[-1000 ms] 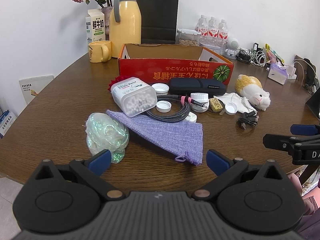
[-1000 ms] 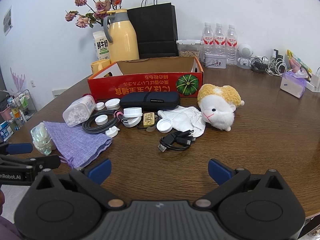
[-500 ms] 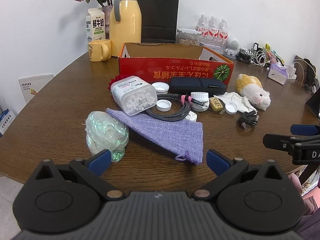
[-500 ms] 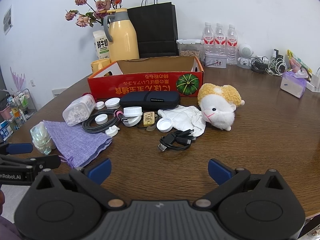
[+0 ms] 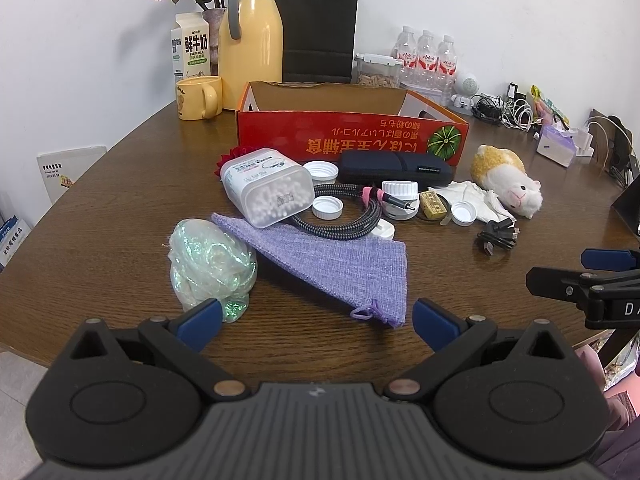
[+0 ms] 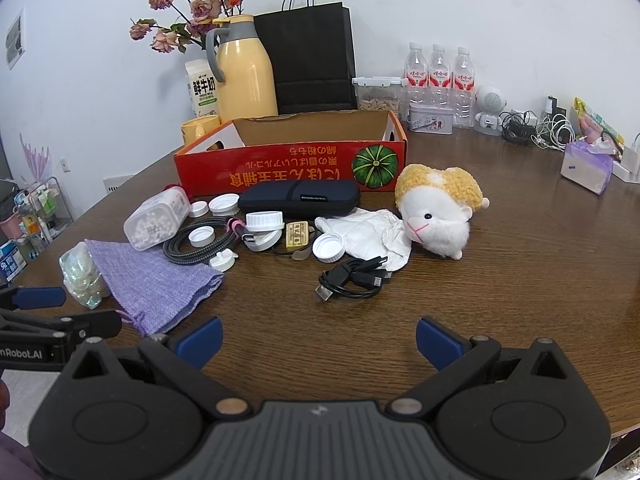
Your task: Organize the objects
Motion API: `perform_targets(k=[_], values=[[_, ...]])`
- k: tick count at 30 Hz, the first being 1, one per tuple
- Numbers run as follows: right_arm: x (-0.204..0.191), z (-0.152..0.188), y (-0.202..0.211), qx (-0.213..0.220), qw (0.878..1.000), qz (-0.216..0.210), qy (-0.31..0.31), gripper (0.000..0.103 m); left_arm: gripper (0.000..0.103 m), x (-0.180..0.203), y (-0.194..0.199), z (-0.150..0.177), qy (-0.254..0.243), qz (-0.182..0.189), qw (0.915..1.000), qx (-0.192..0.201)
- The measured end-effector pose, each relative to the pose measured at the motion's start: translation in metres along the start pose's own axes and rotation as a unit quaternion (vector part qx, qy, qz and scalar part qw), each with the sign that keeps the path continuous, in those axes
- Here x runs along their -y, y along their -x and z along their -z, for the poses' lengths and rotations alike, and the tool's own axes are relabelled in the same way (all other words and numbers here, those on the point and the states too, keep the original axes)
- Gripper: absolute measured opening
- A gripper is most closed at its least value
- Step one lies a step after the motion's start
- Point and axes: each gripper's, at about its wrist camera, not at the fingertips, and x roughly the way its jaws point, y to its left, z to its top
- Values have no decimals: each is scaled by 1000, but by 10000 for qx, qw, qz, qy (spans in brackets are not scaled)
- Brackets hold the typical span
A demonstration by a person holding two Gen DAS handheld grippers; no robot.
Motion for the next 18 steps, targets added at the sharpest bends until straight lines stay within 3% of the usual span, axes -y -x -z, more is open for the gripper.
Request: perform_targets(k=[13, 18], values=[[5, 2, -6, -22, 10000, 34, -38, 103, 103, -1, -4, -2, 21, -4, 10000, -41], [8, -1, -7, 49, 10000, 80, 23, 103, 103, -9, -3, -8, 141, 72, 9998, 128]])
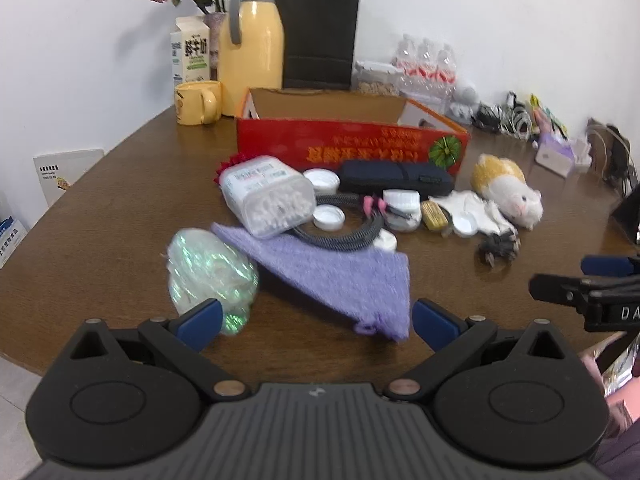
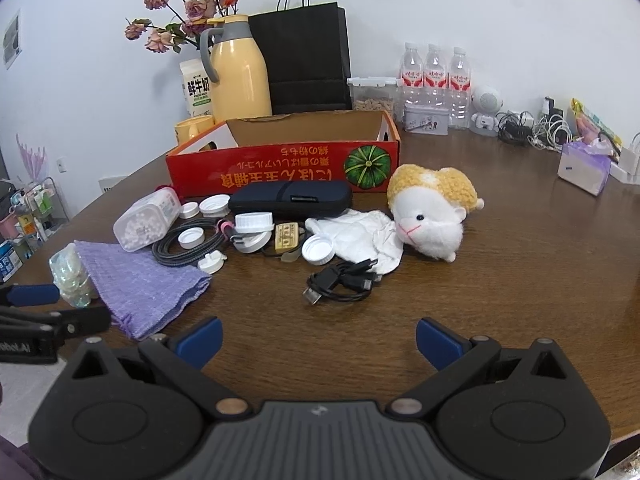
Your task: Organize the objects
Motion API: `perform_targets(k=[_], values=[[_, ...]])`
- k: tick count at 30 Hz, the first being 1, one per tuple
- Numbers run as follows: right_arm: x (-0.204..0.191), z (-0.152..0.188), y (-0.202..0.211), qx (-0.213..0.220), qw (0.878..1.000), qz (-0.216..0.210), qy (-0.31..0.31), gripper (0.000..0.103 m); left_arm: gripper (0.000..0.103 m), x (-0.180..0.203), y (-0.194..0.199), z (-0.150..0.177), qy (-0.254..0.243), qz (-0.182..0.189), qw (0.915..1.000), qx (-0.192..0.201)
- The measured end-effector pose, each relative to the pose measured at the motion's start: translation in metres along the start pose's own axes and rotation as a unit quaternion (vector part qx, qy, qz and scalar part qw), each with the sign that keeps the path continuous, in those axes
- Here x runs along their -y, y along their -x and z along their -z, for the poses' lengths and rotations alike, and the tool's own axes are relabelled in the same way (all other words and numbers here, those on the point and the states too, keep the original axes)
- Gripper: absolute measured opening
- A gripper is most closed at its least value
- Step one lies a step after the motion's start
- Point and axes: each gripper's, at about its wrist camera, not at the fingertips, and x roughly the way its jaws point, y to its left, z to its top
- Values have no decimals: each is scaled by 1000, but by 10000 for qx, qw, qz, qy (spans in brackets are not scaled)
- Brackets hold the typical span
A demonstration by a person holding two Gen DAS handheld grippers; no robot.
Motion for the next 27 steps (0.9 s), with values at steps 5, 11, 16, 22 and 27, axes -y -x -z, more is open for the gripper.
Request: perform_targets(k=[5, 11, 16, 22, 27], values=[[13, -6, -6, 80, 9998, 187, -82, 103, 103, -21, -2, -14, 393, -171, 9990, 130], [32, -16, -19, 125, 9992, 355, -150, 103, 103, -45, -11, -20, 698, -609, 9955, 189], [45, -31, -32, 211, 9987, 466, -50, 103, 83, -60, -25, -17, 941, -776, 9925, -1], [60, -46, -54, 229, 9975, 675, 15, 103, 45, -66, -30, -14, 1032, -746, 9919, -42], [76, -57, -74, 227, 9971, 725, -3, 103, 44, -68, -30, -16, 1051, -747, 9917, -22]])
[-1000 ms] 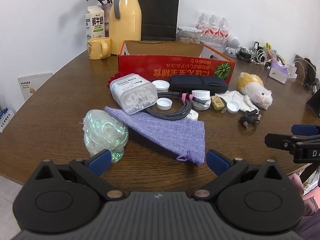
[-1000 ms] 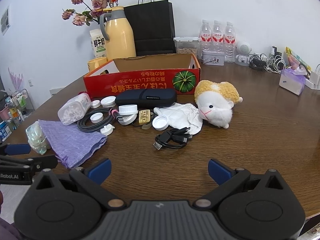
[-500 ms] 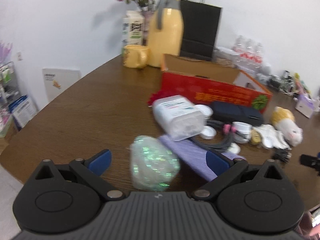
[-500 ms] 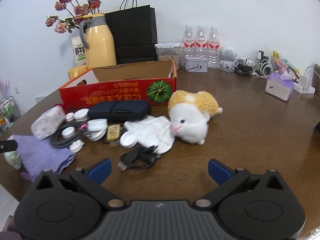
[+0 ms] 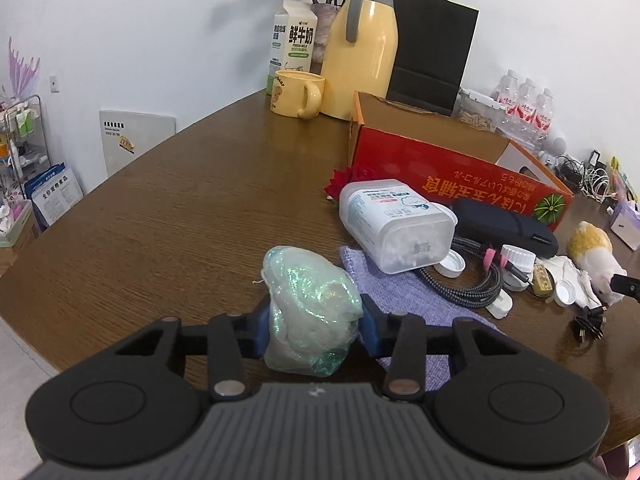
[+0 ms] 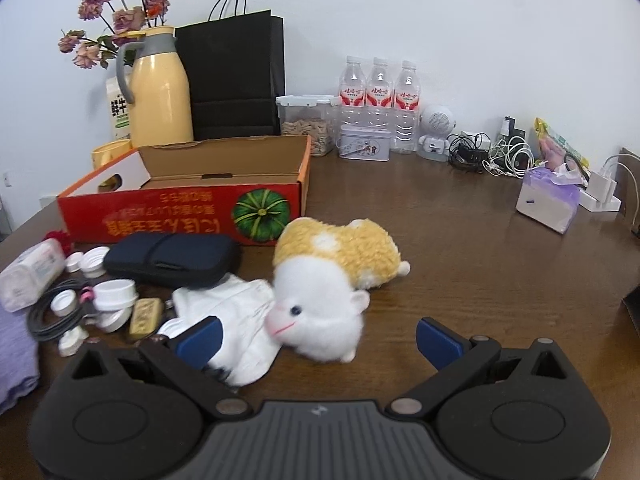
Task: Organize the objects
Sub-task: 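Grasp the green plastic bag with the left tool while the right tool grasps the white plush sheep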
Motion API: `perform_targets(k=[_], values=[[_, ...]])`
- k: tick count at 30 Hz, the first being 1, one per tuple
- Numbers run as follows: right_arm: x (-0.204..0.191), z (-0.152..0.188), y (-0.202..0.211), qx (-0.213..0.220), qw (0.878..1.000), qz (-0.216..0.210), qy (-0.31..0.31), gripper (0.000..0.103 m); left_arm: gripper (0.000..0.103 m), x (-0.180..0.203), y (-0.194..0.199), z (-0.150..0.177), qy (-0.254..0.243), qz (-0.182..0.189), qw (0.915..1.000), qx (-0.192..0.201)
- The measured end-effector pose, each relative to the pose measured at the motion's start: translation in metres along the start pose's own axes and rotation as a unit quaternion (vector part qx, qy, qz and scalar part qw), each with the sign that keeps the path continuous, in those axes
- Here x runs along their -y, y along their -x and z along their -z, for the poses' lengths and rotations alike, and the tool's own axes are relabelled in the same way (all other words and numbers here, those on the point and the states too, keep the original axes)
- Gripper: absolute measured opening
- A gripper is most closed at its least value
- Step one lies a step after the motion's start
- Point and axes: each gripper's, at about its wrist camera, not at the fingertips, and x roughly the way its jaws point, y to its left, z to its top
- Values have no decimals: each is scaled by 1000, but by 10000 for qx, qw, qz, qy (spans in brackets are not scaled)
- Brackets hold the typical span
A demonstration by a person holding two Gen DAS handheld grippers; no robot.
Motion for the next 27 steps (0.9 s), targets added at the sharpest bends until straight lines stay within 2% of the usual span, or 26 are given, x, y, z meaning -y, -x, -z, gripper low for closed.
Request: perform_targets(k=[4, 6, 9, 10, 11, 17, 23, 25, 26, 27], values=[[9, -6, -21, -58, 9999, -67, -98, 102, 44, -1, 0, 0, 1, 11, 10000, -7], [13, -7, -28, -45, 9996, -181, -216, 97, 45, -1, 1, 0, 5, 15, 10000, -6], [18, -9, -36, -137, 9981, -457, -399, 79, 47, -1, 2, 0, 34, 22, 10000, -6], [19, -8, -37, -181, 9974, -526, -450, 63, 48, -2, 4, 0, 49, 36, 10000, 3], [20, -8, -38, -213, 9968, -599, -493, 57, 50, -2, 5, 1, 59, 44, 10000, 11], [19, -3, -22, 8, 9972, -589, -461, 52, 55, -7, 12, 2, 152, 57, 9998, 68], [13, 4, 0, 216, 9980, -512, -292, 51, 79, -16, 21, 7, 292, 154, 9994, 139], [11, 6, 5, 241, 9980, -511, -285, 51, 77, -19, 23, 9, 324, 161, 9992, 151], [10, 8, 8, 251, 9980, -510, -282, 51, 71, -21, 24, 10, 347, 170, 9991, 150], [9, 9, 10, 272, 9980, -503, -265, 51, 59, -24, 24, 11, 387, 196, 9990, 146]])
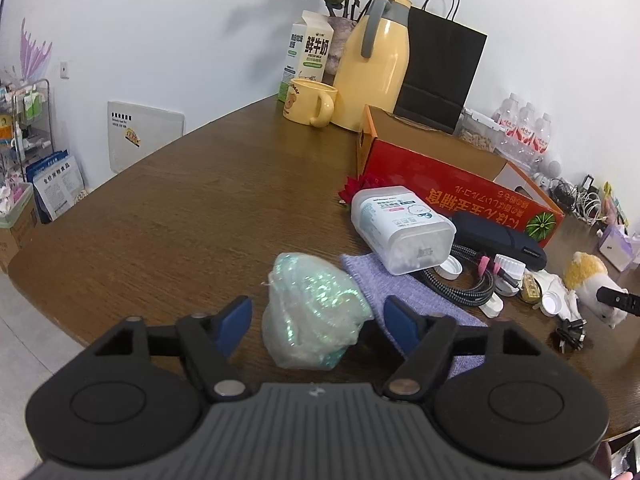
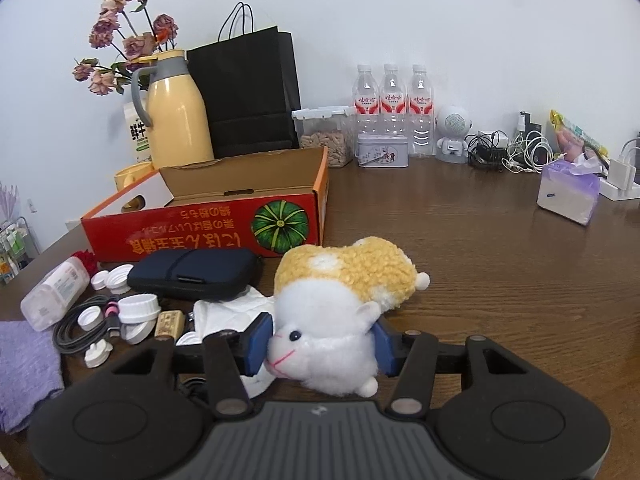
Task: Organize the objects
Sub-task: 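Grasp the green plastic bag with the left tool while the right tool grasps the white plush sheep, then carry the green bag and plush sheep into the cardboard box and release both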
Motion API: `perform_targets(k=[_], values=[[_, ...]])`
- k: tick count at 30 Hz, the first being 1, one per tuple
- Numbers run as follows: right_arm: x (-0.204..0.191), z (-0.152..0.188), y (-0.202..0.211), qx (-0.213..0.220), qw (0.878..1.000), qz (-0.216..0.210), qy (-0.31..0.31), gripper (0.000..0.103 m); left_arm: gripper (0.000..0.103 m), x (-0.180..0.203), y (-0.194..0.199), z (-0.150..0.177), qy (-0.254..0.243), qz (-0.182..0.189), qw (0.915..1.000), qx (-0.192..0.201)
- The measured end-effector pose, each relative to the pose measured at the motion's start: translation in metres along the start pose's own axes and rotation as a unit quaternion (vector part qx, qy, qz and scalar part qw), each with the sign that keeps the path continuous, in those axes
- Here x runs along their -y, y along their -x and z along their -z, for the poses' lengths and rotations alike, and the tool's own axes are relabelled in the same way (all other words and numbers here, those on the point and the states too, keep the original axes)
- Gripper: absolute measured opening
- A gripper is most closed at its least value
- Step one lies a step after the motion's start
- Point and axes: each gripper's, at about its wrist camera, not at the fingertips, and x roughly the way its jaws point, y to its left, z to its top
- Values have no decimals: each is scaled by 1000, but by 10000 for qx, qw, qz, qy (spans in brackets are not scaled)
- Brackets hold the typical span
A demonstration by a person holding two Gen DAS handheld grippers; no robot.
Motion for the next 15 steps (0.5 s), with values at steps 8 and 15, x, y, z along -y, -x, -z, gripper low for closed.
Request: perform_targets(k=[8, 15], values=[[-9, 3, 16, 245, 9994, 68, 241, 48, 32, -14, 8, -4, 183, 119, 9996, 181], [-13, -4, 29, 530, 9978, 51, 407, 47, 32, -12, 20, -32, 3, 57, 9977, 676]])
